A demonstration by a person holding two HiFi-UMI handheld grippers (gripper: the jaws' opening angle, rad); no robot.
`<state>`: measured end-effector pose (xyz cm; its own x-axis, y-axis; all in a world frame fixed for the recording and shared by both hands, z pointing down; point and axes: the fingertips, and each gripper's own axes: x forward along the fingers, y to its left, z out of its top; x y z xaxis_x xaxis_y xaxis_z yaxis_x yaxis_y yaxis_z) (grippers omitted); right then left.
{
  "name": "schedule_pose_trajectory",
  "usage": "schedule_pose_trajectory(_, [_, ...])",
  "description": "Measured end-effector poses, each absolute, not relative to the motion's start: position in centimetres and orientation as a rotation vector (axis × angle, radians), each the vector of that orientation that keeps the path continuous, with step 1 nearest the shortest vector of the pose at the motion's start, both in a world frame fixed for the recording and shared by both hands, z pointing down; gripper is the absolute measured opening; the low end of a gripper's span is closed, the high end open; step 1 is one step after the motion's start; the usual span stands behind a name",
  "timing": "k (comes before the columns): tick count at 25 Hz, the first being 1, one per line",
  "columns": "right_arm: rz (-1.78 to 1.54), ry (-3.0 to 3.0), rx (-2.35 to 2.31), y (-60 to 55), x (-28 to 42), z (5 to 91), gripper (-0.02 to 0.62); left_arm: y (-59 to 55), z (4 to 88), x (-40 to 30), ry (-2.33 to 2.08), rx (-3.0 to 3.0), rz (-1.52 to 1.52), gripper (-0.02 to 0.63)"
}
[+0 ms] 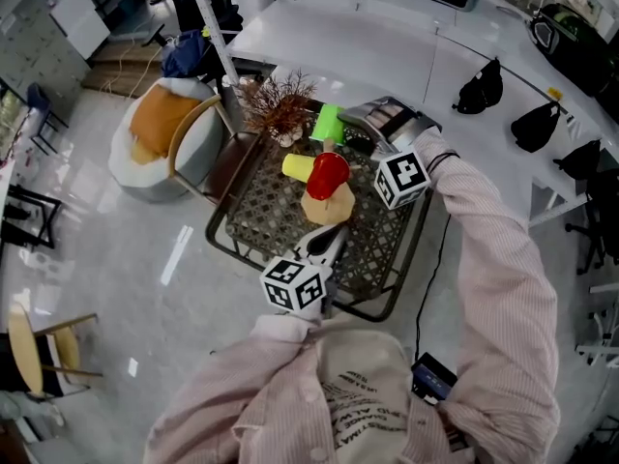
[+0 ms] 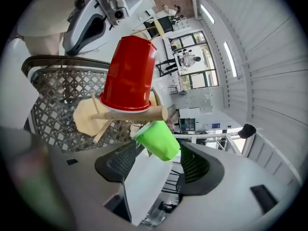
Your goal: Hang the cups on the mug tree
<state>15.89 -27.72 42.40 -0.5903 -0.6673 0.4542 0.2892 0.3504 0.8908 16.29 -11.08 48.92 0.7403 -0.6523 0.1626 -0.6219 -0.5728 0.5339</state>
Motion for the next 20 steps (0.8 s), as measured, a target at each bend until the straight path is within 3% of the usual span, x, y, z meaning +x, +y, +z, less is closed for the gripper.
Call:
schedule_pose_trajectory(5, [-1.309, -1.822, 0.48, -27.2, 16.7, 41.4, 0.274, -11.0, 48.2, 16.9, -0.932, 2.386, -0.101, -0.002])
schedule_pose_trajectory(8, [-1.275, -1.878, 0.625, -26.8, 17.2, 40.3, 0.135, -10.9, 48.1, 17.2, -0.92, 2.4, -0.099, -0.002])
schedule_pose_trajectory(10, [-1.22, -1.929, 0.716, -26.5, 17.5, 39.8, 0.084, -10.9, 47.9, 17.3, -0.916, 2.408, -0.096, -0.002])
schedule_pose_trajectory(20, [-0.853, -2.171, 1.083, -23.6, 19.6, 39.2, 0.008, -11.4, 46.9, 16.5, -0.926, 2.463, -0.08, -0.002])
